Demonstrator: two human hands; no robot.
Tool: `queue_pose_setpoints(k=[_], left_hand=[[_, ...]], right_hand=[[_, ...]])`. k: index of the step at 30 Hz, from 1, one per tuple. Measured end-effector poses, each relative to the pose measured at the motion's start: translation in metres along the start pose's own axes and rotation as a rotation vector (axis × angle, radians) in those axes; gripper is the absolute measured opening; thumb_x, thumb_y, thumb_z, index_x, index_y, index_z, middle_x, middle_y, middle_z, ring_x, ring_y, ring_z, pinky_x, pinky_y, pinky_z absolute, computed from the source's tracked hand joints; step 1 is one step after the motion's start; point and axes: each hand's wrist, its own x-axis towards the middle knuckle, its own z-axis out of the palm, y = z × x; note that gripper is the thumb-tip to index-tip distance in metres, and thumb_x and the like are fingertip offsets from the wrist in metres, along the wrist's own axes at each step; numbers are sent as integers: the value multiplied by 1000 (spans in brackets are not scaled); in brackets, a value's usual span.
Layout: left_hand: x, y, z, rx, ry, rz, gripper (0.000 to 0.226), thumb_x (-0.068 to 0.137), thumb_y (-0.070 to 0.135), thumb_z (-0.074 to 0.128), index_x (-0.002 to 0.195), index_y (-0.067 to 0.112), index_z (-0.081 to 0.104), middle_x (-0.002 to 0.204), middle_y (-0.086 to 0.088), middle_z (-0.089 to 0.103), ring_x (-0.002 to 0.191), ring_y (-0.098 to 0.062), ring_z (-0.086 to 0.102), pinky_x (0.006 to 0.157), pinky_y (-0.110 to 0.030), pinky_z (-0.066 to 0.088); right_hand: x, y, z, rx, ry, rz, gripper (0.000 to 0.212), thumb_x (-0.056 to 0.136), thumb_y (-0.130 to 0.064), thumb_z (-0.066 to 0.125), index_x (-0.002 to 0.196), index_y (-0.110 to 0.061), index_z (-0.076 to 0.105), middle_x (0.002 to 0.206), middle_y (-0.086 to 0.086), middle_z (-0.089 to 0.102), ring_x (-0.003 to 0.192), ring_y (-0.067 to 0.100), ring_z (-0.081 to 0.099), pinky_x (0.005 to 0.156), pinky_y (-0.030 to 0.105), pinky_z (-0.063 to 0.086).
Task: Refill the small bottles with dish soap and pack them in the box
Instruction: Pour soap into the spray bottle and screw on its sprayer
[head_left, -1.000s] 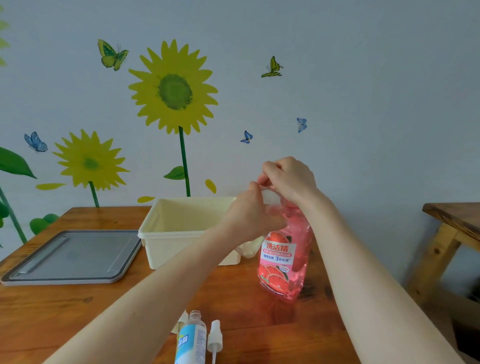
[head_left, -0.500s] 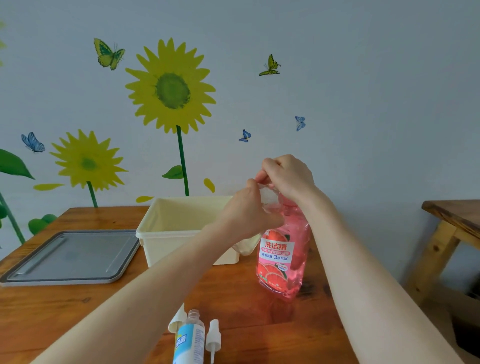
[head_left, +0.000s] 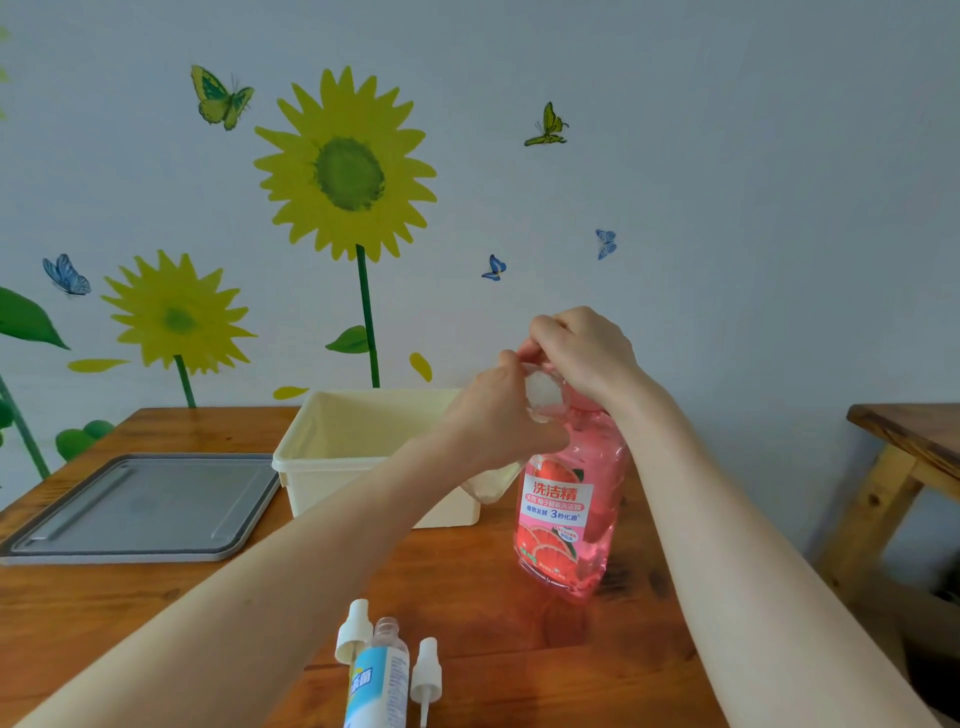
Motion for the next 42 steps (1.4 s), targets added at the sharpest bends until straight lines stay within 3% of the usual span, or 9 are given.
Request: queue_pose_setpoints(k=[2, 7, 14, 19, 24, 29, 32, 35, 42], left_hand=[[1, 1, -7, 6, -10, 5, 53, 67, 36, 70, 97, 20, 29, 78, 11, 45, 66, -2, 47, 46, -19, 35], [2, 1, -2, -51, 35, 13, 54, 66, 34, 71, 103, 14, 37, 76, 10, 48, 65, -2, 49, 48, -21, 41], [0, -2, 7, -54, 54, 26, 66, 67, 35, 72, 117, 10, 37, 75, 15, 44, 65, 0, 47, 51, -19, 43], [4, 1, -7, 10, 50, 41, 56, 67, 39, 70, 102, 18, 32, 76, 13, 42, 64, 0, 43, 47, -17, 34], [5, -1, 3, -9, 50, 13, 55, 66, 36, 71, 104, 15, 36, 75, 12, 45, 65, -1, 45, 48, -19, 39], [0, -1, 2, -21, 23, 11, 57, 68, 35, 71, 108, 14, 36, 76, 12, 45, 64, -1, 47, 51, -21, 43], [0, 3, -7, -13, 16, 16, 56, 68, 37, 70, 105, 15, 35, 77, 12, 45, 66, -2, 47, 49, -20, 39], [3, 5, -8, 10, 41, 41, 57, 67, 40, 69, 105, 15, 34, 74, 13, 43, 65, -2, 45, 48, -19, 35], [-1, -1, 9, -20, 53, 14, 59, 68, 36, 71, 109, 13, 35, 74, 11, 45, 65, -2, 47, 56, -24, 45]], right_hand=[[3, -6, -5, -13, -37, 13, 37, 83, -28, 40, 84, -7, 71, 74, -5, 70, 81, 22, 60, 69, 29, 42], [5, -5, -6, 30, -36, 20, 36, 81, -28, 40, 76, -15, 73, 51, -21, 62, 69, 7, 57, 62, 26, 40], [-1, -2, 0, 35, -17, 11, 36, 83, -26, 40, 74, -16, 74, 65, -17, 66, 75, 10, 59, 69, 26, 42], [5, -10, -8, 6, -37, 16, 39, 83, -27, 40, 86, -4, 71, 73, -10, 70, 77, 22, 59, 69, 29, 43], [2, -1, -2, 35, 4, 10, 37, 82, -27, 39, 74, -18, 74, 63, -15, 66, 73, 11, 58, 64, 24, 40], [1, -2, 0, 27, -27, 8, 37, 84, -26, 39, 76, -17, 74, 68, -12, 68, 75, 15, 59, 64, 27, 41], [4, -9, -7, 49, -77, 19, 36, 83, -26, 40, 79, -13, 73, 74, -11, 70, 84, 19, 62, 77, 33, 46], [5, -6, -12, 179, -59, 26, 37, 80, -26, 40, 68, -18, 74, 71, -10, 72, 82, 15, 65, 85, 36, 50], [-4, 2, 1, 137, 22, 2, 37, 84, -24, 40, 69, -21, 74, 68, -15, 69, 83, 13, 64, 80, 31, 47]])
